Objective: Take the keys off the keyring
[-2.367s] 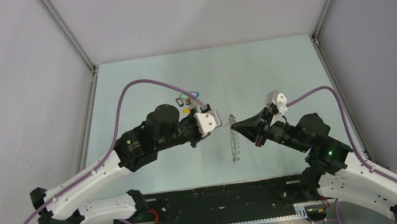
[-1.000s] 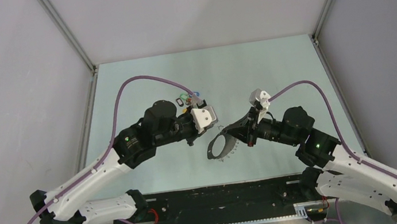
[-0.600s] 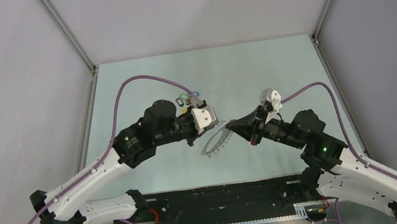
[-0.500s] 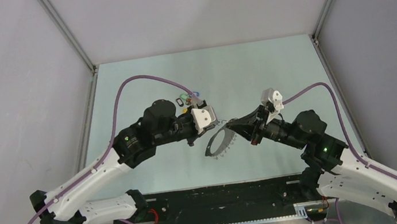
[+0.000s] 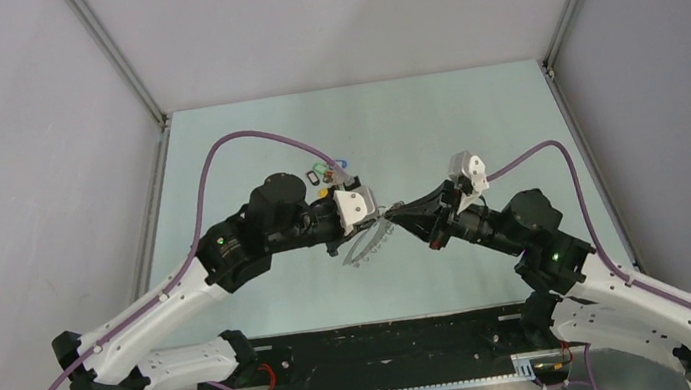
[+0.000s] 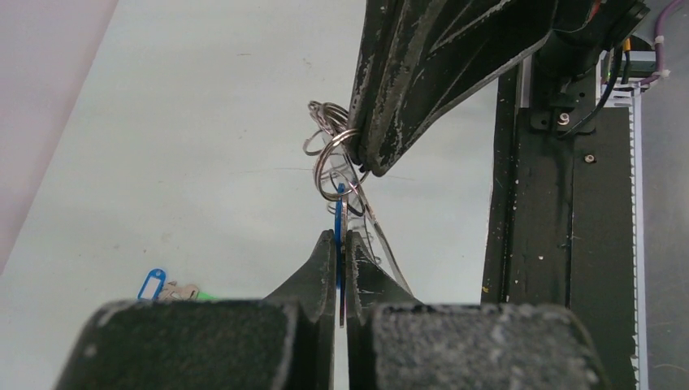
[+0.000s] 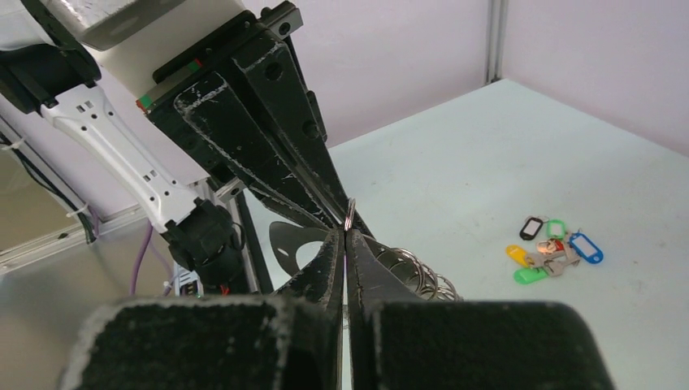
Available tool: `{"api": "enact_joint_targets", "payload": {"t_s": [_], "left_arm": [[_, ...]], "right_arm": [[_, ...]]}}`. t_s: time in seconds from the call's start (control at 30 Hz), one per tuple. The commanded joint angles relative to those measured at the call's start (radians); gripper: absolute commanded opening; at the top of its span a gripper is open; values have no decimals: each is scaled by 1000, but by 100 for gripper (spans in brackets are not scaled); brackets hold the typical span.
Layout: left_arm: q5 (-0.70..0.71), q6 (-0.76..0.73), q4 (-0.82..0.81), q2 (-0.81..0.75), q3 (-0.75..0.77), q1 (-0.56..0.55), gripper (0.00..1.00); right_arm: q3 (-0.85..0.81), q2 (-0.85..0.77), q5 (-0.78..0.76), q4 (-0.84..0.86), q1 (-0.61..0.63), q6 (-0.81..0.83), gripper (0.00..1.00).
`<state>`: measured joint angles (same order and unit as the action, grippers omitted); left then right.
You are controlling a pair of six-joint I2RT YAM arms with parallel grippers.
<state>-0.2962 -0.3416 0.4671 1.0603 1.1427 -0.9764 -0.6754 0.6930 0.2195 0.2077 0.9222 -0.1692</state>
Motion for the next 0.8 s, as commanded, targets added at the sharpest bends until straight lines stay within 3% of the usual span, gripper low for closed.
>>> {"api": "enact_joint_targets", "payload": {"t_s": [0.0,0.2,0.77], "left_arm": [[58,-1,-23,-4,23,5,0],[130,7,-23,-10,24,6,0],[158,2,-44,-52,10,15,0]], "right_arm": [[-19,-4,42,99,7,-43,0],[-19,-10,93,45,7,-136,0],[-19,56,166,-7,15,-256,0]]}}
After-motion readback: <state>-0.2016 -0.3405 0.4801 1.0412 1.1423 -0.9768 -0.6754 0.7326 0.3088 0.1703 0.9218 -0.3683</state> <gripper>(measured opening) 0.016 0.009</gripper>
